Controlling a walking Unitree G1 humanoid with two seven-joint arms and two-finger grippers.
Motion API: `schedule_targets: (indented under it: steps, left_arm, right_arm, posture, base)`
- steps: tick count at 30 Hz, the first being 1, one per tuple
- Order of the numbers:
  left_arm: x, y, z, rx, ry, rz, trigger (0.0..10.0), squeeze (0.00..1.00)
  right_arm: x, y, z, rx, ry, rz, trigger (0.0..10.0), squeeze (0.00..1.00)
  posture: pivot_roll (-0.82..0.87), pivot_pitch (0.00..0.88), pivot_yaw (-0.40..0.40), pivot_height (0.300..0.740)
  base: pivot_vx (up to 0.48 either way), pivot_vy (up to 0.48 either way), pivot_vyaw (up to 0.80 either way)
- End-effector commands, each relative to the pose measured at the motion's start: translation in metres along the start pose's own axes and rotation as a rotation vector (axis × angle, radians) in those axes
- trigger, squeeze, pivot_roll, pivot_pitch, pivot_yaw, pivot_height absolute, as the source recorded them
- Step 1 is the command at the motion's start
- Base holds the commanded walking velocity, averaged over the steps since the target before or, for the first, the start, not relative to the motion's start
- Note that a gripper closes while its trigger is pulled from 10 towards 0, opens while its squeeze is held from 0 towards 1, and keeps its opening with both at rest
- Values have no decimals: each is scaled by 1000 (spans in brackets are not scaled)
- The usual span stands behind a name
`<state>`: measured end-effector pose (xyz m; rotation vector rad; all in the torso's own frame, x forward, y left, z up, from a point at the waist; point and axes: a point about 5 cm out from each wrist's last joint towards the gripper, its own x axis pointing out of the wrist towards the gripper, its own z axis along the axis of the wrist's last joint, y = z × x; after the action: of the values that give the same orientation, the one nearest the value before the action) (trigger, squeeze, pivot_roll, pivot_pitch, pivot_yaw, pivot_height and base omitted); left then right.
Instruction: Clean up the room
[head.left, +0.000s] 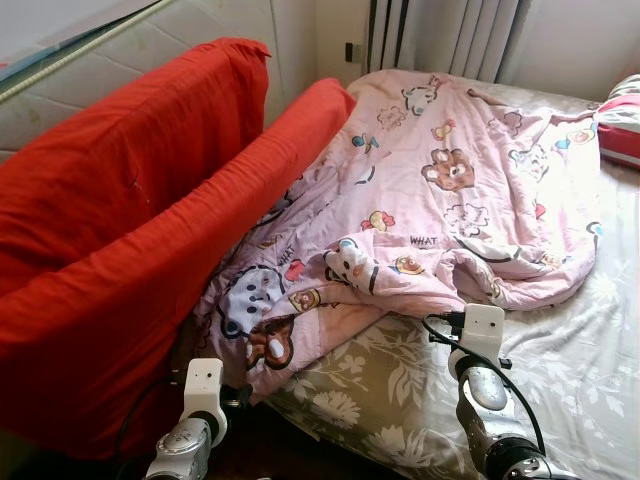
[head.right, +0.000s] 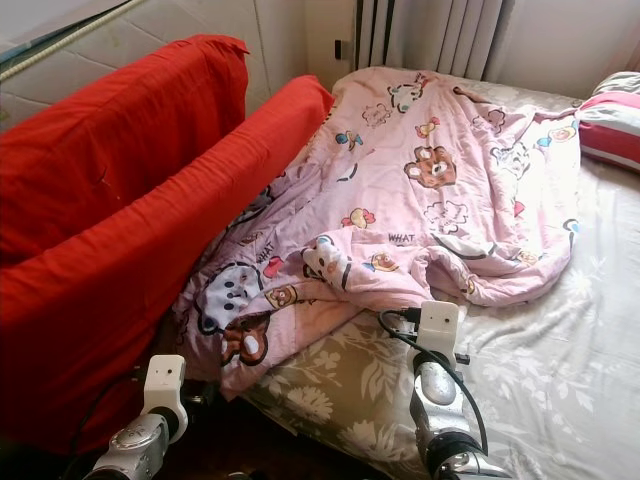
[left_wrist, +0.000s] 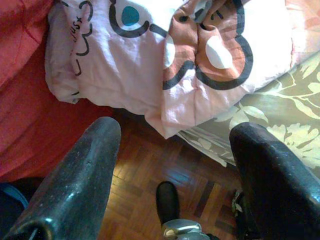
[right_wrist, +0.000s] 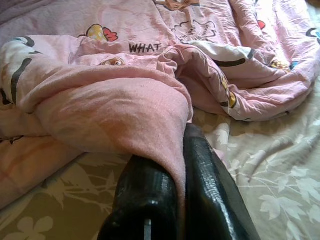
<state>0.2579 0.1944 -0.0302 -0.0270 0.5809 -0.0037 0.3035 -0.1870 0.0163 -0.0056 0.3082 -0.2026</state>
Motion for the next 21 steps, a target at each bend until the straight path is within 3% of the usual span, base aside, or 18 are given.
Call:
schedule_targets:
  steps: [1, 8, 21]
  left_arm:
    - [-3, 5, -8, -11, 22, 13, 10000, 0]
    - [-4, 5, -9, -7, 24, 11, 10000, 0]
    - [-4, 5, -9, -2, 27, 10, 10000, 0]
  right_arm:
    - [-1, 2, -1, -2, 6, 8, 10000, 0]
    - [-1, 1, -2, -3, 8, 2, 10000, 0]
    - [-1, 1, -2, -4, 8, -7, 10000, 0]
  posture:
    - [18, 149, 36, 740]
    - [19, 150, 36, 740]
    - [19, 149, 38, 740]
  base:
    - [-240, 0, 0]
    - [-34, 0, 0]
    - [0, -285, 0]
